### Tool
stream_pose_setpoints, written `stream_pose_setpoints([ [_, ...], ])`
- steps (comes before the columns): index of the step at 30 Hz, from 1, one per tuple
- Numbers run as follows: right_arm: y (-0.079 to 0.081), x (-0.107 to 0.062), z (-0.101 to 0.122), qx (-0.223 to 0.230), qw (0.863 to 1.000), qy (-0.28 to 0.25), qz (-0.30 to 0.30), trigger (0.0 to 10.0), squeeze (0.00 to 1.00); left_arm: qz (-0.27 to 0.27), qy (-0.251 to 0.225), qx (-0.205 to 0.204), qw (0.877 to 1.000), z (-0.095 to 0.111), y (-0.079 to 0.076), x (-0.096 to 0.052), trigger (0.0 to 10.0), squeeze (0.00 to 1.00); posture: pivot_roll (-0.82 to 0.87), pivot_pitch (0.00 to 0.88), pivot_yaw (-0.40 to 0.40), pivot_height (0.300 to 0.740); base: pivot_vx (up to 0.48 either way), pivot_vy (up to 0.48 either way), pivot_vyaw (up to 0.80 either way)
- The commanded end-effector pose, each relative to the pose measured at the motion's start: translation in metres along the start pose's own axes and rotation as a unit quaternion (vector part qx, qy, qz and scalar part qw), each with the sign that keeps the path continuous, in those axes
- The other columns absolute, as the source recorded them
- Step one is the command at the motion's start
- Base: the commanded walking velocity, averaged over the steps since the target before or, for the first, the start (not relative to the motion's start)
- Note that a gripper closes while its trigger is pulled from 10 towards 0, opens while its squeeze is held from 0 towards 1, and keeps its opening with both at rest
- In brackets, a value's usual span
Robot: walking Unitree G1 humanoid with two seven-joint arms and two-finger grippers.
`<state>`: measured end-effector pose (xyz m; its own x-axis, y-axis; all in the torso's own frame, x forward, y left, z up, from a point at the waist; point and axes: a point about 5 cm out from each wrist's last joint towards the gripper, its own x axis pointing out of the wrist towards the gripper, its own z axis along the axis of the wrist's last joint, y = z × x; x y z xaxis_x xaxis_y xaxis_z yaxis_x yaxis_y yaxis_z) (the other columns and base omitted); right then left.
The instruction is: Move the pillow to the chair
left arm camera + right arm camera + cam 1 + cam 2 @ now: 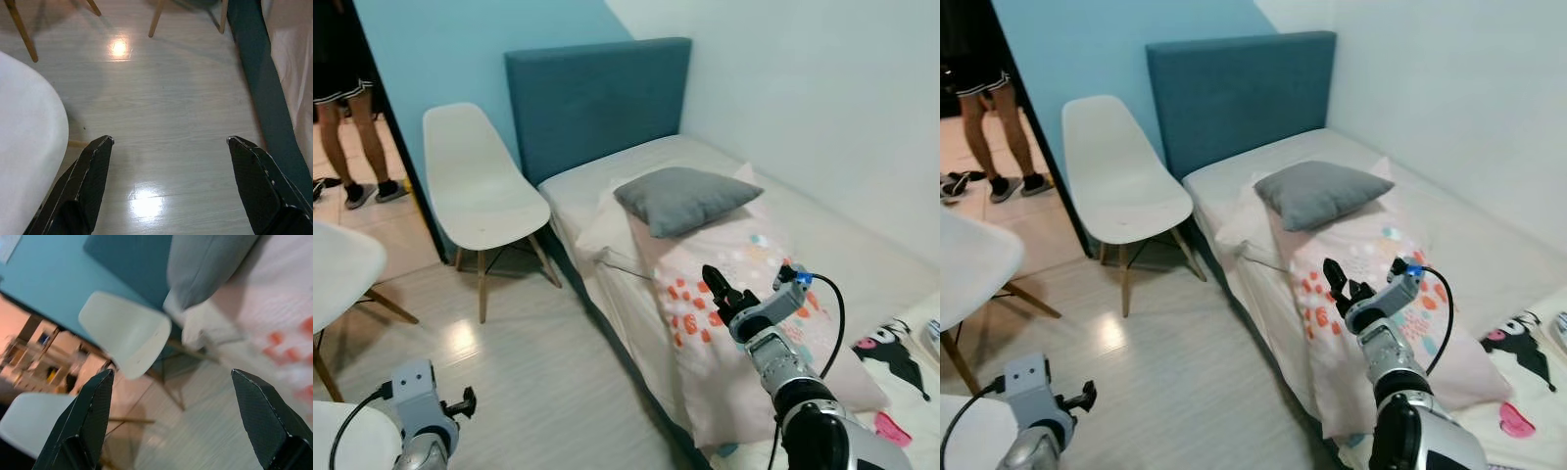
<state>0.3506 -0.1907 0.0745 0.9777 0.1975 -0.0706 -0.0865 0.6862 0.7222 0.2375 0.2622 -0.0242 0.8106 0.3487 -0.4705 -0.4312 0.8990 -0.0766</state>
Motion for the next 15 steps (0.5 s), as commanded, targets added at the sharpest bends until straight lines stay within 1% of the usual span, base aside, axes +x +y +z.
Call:
stream_pose_setpoints([
  [1,0.004,0.001,-0.003,0.005,1.000,0.007,0.012,10.0,0.00,-0.001,-0.007,-0.006,1.000,0.001,-0.001,0.000,10.0,0.00,-0.08,0.007,-0.029,0.740,0.435,0.000,0.00],
  [5,0.005,0.003,-0.001,0.009,1.000,0.001,0.012,10.0,0.00,-0.004,-0.010,-0.007,1.000,0.002,-0.001,0.000,10.0,0.00,-0.08,0.011,-0.028,0.740,0.443,0.000,0.00],
  [7,0.007,0.005,0.004,0.012,1.000,-0.008,0.013,10.0,0.00,-0.006,-0.012,-0.007,1.000,0.002,-0.002,0.000,10.0,0.00,-0.08,0.012,-0.027,0.740,0.452,0.000,0.00],
  [10,0.008,0.006,0.007,0.009,1.000,-0.011,0.012,10.0,0.00,-0.007,-0.013,-0.007,1.000,0.002,-0.002,0.000,10.0,0.00,-0.09,0.014,-0.028,0.740,0.451,0.000,0.00],
  [12,0.009,0.008,0.014,-0.004,1.000,-0.019,0.008,10.0,0.00,-0.008,-0.014,-0.007,1.000,0.003,-0.003,0.000,10.0,0.00,-0.09,0.017,-0.031,0.740,0.382,0.000,-0.71],
  [15,0.007,0.008,0.021,-0.005,1.000,-0.030,-0.006,10.0,0.00,-0.011,-0.014,-0.007,1.000,0.003,-0.005,0.000,10.0,0.00,-0.09,0.018,-0.032,0.740,0.449,0.000,-0.72],
])
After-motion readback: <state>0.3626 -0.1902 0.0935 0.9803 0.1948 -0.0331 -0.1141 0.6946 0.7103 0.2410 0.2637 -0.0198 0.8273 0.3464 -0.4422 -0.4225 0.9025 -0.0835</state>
